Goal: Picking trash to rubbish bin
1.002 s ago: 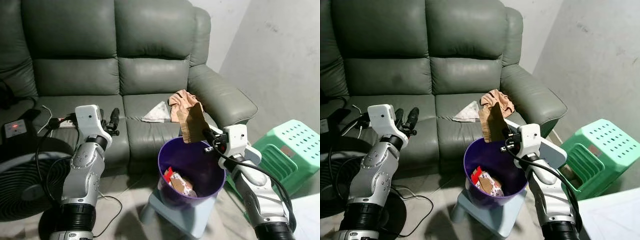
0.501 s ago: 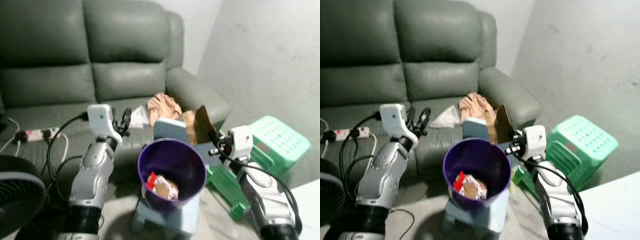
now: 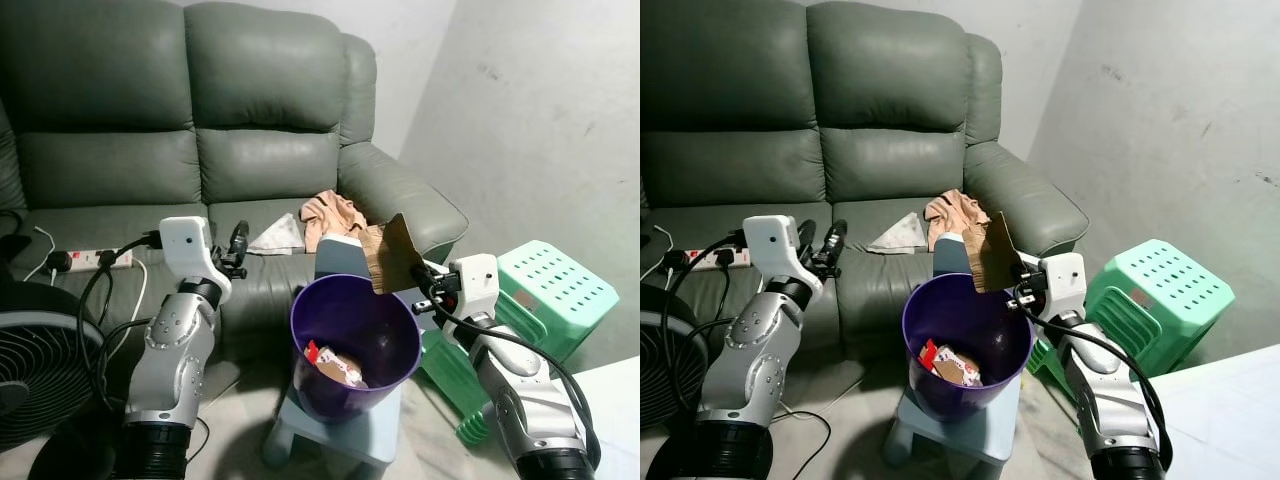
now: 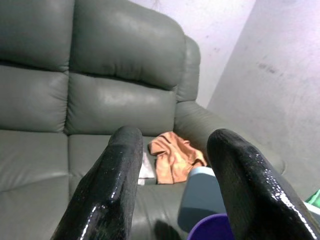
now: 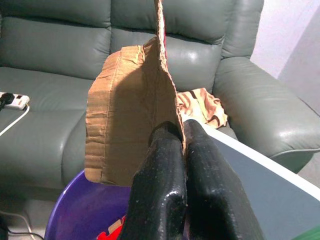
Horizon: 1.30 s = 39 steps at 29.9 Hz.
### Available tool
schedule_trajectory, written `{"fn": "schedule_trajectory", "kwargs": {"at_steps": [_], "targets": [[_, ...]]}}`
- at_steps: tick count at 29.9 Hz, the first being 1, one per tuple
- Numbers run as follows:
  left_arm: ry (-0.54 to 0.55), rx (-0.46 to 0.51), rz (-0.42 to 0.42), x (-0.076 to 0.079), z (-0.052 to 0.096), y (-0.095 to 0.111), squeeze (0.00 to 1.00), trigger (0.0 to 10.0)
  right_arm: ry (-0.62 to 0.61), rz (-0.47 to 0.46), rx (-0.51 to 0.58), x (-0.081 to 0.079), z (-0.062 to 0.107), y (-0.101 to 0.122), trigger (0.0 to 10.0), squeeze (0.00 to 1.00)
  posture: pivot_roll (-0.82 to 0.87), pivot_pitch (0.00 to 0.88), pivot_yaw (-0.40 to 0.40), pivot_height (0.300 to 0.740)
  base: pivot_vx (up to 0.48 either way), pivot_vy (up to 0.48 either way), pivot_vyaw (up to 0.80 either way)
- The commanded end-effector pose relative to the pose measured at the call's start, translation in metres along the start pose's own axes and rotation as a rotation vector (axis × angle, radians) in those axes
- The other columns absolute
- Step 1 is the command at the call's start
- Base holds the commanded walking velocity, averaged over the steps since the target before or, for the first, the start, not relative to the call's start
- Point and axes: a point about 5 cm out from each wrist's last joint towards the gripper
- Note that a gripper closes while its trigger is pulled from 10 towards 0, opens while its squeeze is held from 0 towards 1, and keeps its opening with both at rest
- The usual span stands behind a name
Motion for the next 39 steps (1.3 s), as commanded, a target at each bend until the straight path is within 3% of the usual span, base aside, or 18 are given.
{"fn": "schedule_trajectory", "kwargs": {"at_steps": [1,7,18,24,35,39], "targets": [[-0.029,0.004,-0.011,0.006,-0.001,0.002,0.0,10.0,-0.01,0.014,-0.001,0.006,0.002,0.002,10.0,0.0,0.05,0.0,-0.151,0.74,0.0,0.0,0.0],[-0.071,-0.038,-0.051,0.011,0.005,-0.006,0.0,10.0,-0.008,0.004,-0.028,0.01,0.0,0.001,10.0,0.0,0.04,0.0,-0.15,0.74,0.0,0.0,0.0],[-0.224,-0.099,-0.134,0.039,0.024,-0.024,0.0,10.0,0.007,0.105,-0.123,0.013,-0.018,-0.006,10.0,0.0,0.05,0.0,-0.168,0.74,0.0,0.0,0.0],[-0.276,-0.125,-0.148,0.052,0.038,-0.03,0.0,10.0,0.04,0.136,-0.189,0.009,-0.031,-0.014,10.0,0.0,0.06,0.061,-0.189,0.74,0.0,0.0,0.0],[-0.3,-0.145,-0.106,0.062,0.061,-0.032,0.0,10.0,0.05,0.277,-0.287,0.001,-0.047,-0.028,10.0,0.0,0.08,0.151,-0.222,0.74,0.0,0.0,0.0],[-0.309,-0.148,-0.081,0.066,0.067,-0.031,0.0,10.0,0.036,0.254,-0.314,0.0,-0.047,-0.034,10.0,0.0,0.08,0.174,-0.23,0.74,0.0,0.0,0.0]]}}
Point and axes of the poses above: a point about 5 cm out from each wrist's last joint towards the gripper, its own z axis pointing back from the gripper into the wrist, its own y axis along the axis of the wrist's last joint, x = y × z, and after that the axes turned 13 degrees about z, right-handed
